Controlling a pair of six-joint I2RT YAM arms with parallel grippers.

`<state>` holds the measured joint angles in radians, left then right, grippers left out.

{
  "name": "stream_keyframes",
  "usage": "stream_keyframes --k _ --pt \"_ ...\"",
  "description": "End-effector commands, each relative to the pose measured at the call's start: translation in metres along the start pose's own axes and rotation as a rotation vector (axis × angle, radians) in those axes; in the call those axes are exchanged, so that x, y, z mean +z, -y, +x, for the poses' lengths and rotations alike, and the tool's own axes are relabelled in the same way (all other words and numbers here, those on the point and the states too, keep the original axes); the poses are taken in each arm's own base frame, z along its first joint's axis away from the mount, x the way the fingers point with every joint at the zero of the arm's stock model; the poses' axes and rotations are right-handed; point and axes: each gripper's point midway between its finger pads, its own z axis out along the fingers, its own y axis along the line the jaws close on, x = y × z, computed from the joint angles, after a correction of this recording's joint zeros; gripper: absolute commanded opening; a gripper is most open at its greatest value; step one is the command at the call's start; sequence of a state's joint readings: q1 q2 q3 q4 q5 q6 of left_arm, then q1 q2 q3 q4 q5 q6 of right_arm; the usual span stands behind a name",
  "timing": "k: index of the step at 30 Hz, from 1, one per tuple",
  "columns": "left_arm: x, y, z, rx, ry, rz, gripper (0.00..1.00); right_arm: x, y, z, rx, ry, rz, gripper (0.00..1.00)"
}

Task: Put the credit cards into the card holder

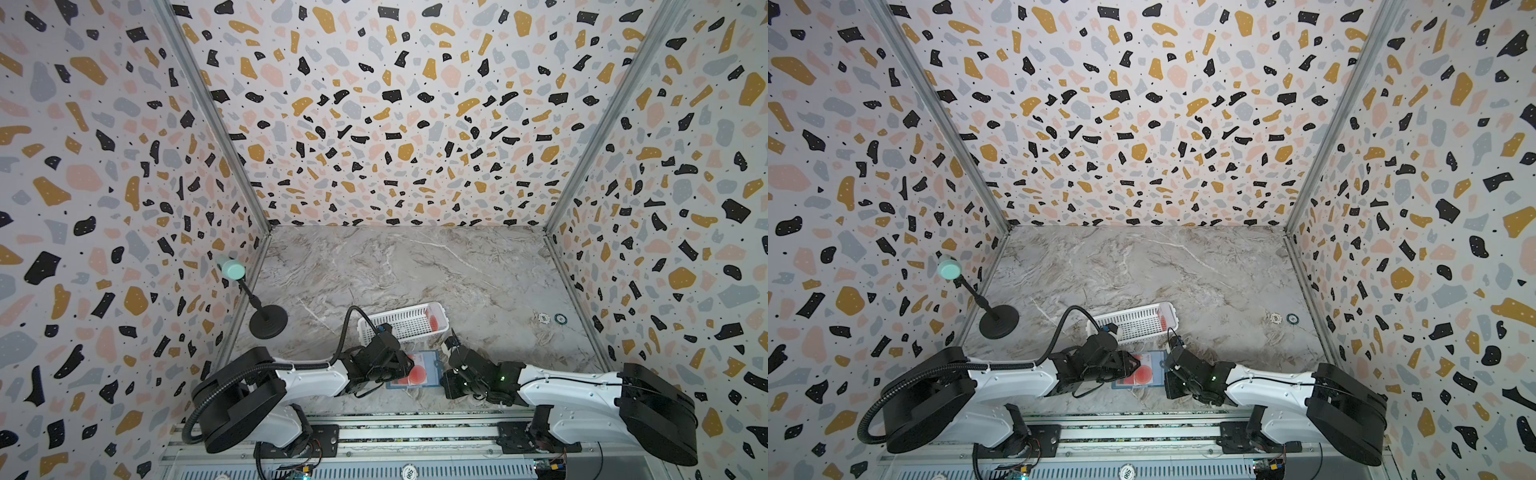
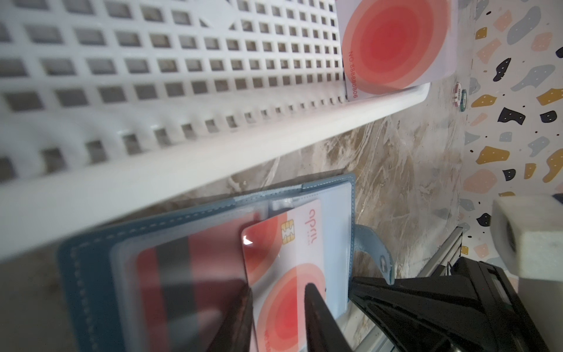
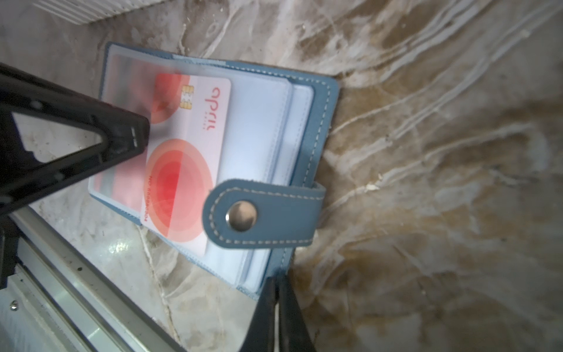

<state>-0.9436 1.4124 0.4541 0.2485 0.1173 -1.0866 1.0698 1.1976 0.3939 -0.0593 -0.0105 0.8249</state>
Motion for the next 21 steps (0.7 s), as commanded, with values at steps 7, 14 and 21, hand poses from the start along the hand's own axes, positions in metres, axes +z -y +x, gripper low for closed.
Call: stream_keyframes --k 7,14,21 --pt "0.008 -0.010 0.006 0.001 -0.036 -0.042 0.32 0.000 0.002 0.003 -0.011 -0.018 0.021 0.07" --pt "0.006 -0.002 0.004 -0.001 -0.037 -0.018 0.31 0.001 0.001 0.003 -0.009 -0.015 0.020 0.07" --pt "0.007 0.001 0.007 -0.002 -0.049 -0.003 0.31 0.001 0.001 0.002 -0.010 -0.015 0.018 0.07"
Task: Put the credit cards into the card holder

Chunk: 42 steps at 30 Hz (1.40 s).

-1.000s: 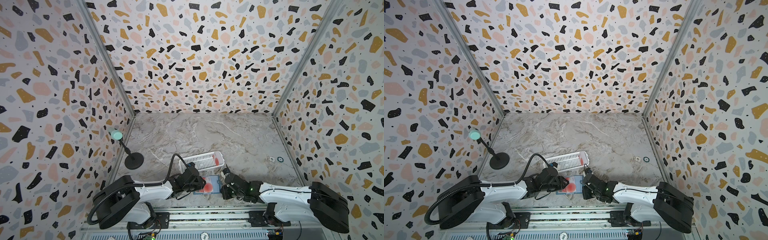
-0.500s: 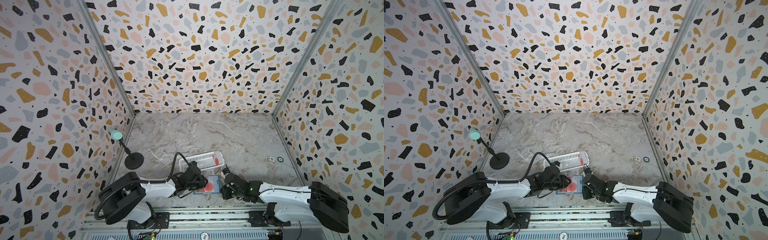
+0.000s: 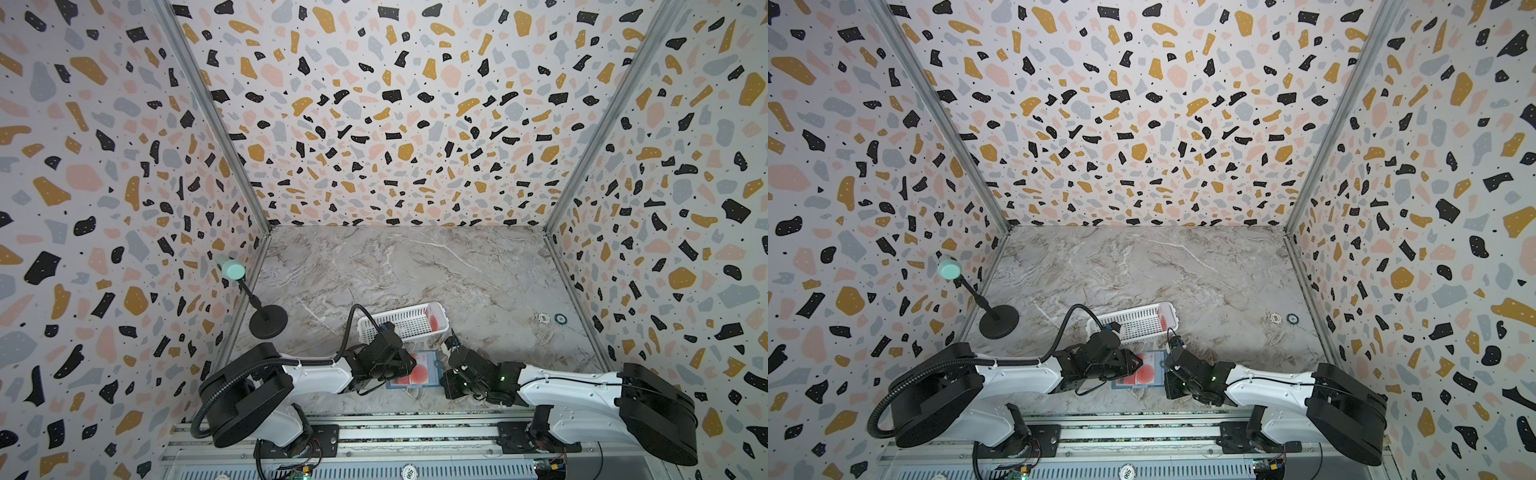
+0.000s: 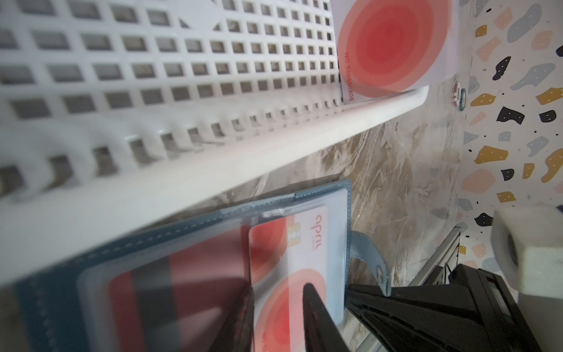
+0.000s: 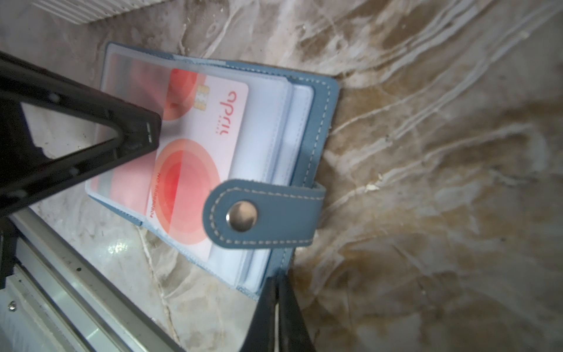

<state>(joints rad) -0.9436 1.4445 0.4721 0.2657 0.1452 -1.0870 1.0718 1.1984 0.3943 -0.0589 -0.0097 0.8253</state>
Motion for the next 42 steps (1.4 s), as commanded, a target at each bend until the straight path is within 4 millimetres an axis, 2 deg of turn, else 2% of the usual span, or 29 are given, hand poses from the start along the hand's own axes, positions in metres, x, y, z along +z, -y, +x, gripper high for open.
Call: stream_keyframes --k 1,8,12,19,27,42 --pt "0.002 -0.005 0.006 -0.003 -0.028 -0.020 0.31 0.001 0.001 0.002 -0.009 -0.016 0.018 0.07" --pt "-0.005 -0.023 0.011 0.007 -0.039 -0.113 0.31 0.000 0.002 0.003 -0.006 -0.014 0.024 0.07" --pt "-0.009 -0.025 0.015 0.010 -0.054 -0.121 0.31 0.001 0.002 0.003 -0.005 -0.014 0.026 0.07" --pt "-0.003 -0.014 0.021 0.003 -0.087 -0.057 0.32 0.002 0.000 0.002 -0.009 -0.015 0.020 0.07" --pt "0.006 -0.002 0.017 -0.005 -0.079 -0.009 0.32 0.003 0.001 0.003 -0.007 -0.016 0.020 0.07" --pt "0.006 0.014 0.014 0.003 -0.070 0.020 0.30 0.005 0.001 0.004 -0.004 -0.019 0.023 0.07"
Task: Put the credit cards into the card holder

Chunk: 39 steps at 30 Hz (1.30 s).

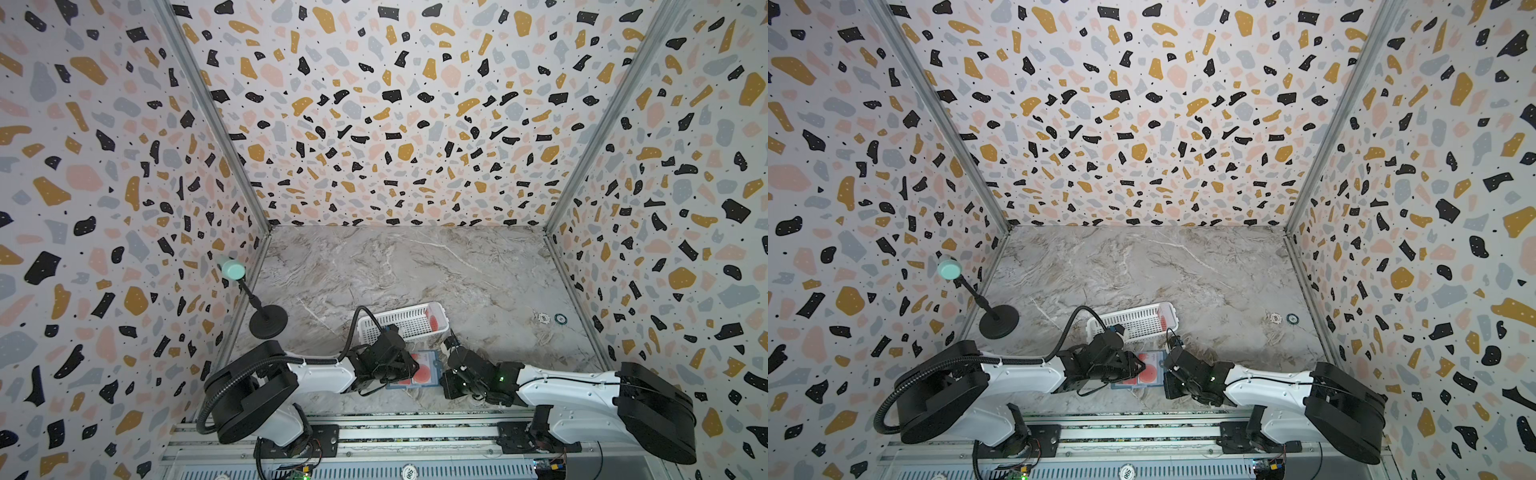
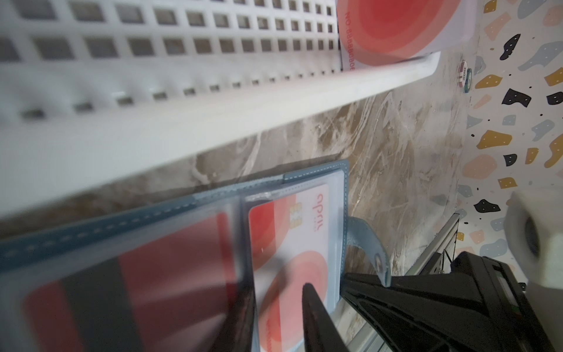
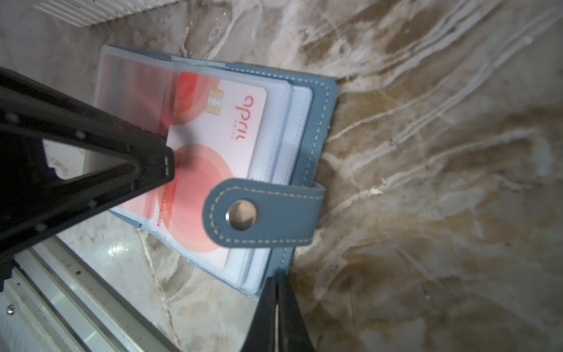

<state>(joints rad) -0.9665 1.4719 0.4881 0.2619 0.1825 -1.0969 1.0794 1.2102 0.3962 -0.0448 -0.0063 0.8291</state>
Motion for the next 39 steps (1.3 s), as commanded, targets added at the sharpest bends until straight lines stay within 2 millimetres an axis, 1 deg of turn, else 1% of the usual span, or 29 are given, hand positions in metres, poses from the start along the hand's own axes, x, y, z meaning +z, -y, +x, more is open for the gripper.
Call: stream_keyframes --k 1,8,16,20,23,25,29,32,39 --pt "0.001 0.009 0.003 0.002 -0.018 0.010 0.30 0.004 0.004 0.005 -0.004 -0.022 0.026 0.07" --pt "0.003 0.018 0.002 0.021 -0.020 0.023 0.28 0.003 0.003 0.005 -0.003 -0.022 0.026 0.07" --pt "0.007 0.019 0.003 0.037 -0.028 0.005 0.27 0.003 0.004 0.005 -0.003 -0.019 0.027 0.07" --pt "0.003 0.008 0.003 0.048 -0.021 -0.051 0.27 0.002 0.004 0.005 -0.002 -0.016 0.029 0.06" --pt "-0.005 0.000 0.002 0.059 -0.007 -0.099 0.27 0.002 0.005 0.004 -0.002 -0.015 0.029 0.07" --pt "-0.011 -0.002 0.001 0.064 0.005 -0.112 0.28 0.002 0.005 0.005 -0.002 -0.017 0.029 0.07" --pt "-0.023 -0.007 -0.002 0.070 0.023 -0.134 0.32 0.002 0.004 0.005 -0.003 -0.016 0.028 0.07" --pt "-0.033 -0.016 -0.003 0.065 0.036 -0.154 0.34 0.003 0.004 0.004 -0.003 -0.015 0.025 0.06" --pt "-0.055 -0.044 -0.007 0.037 0.062 -0.177 0.42 0.004 0.001 0.004 -0.008 -0.019 0.023 0.06"
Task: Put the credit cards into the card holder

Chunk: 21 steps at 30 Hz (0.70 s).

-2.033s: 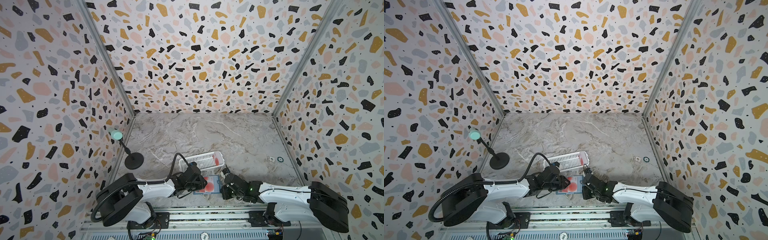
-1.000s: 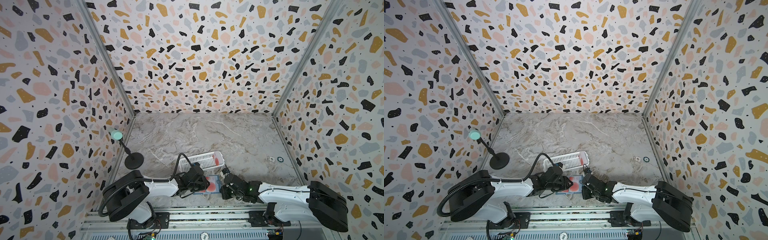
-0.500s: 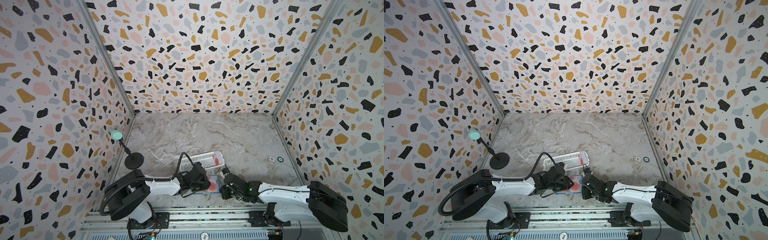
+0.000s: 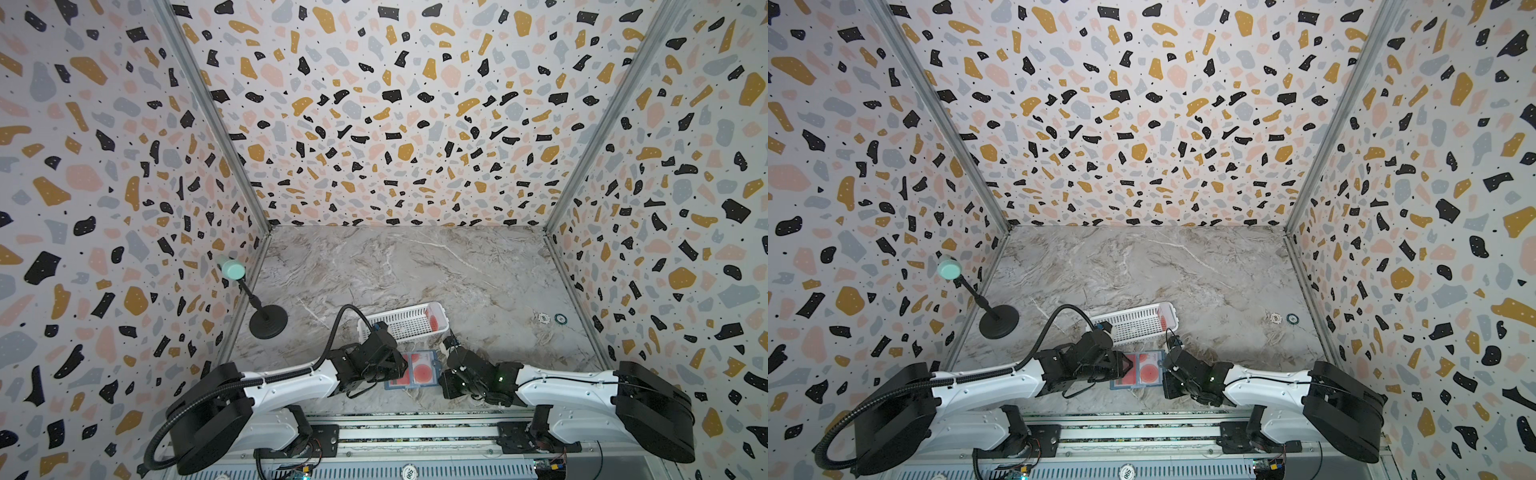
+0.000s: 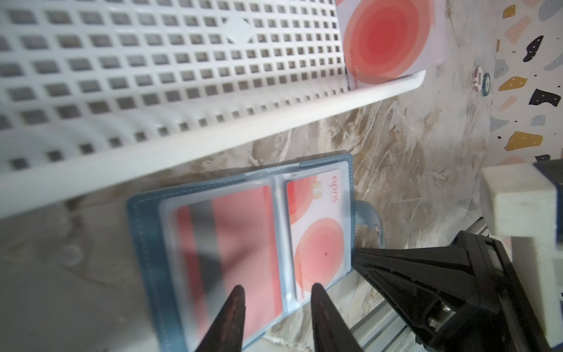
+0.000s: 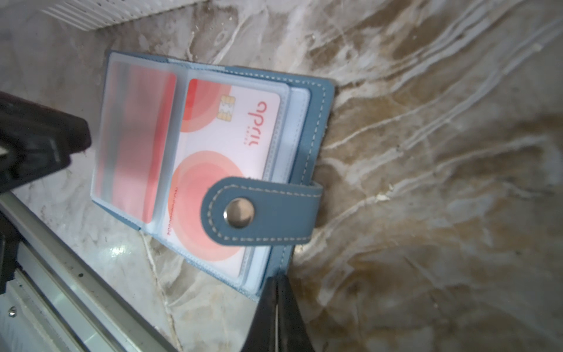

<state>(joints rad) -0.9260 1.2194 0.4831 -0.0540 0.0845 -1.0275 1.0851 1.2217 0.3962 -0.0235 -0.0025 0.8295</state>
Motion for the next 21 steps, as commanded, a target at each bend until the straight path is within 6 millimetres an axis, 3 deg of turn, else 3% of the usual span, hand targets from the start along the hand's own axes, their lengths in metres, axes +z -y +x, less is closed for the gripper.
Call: stream_keyframes --k 1,11,21 --pt "-0.006 -0.027 0.005 0.003 -0.013 -0.058 0.44 0.003 0.003 0.005 -0.004 -0.028 0.031 0.06" --pt "-0.007 -0.046 0.016 -0.029 -0.056 -0.009 0.52 0.005 0.002 0.005 -0.009 -0.034 0.033 0.06" --pt "-0.005 -0.029 0.018 -0.025 -0.089 0.096 0.54 0.005 0.004 0.007 -0.008 -0.040 0.042 0.06"
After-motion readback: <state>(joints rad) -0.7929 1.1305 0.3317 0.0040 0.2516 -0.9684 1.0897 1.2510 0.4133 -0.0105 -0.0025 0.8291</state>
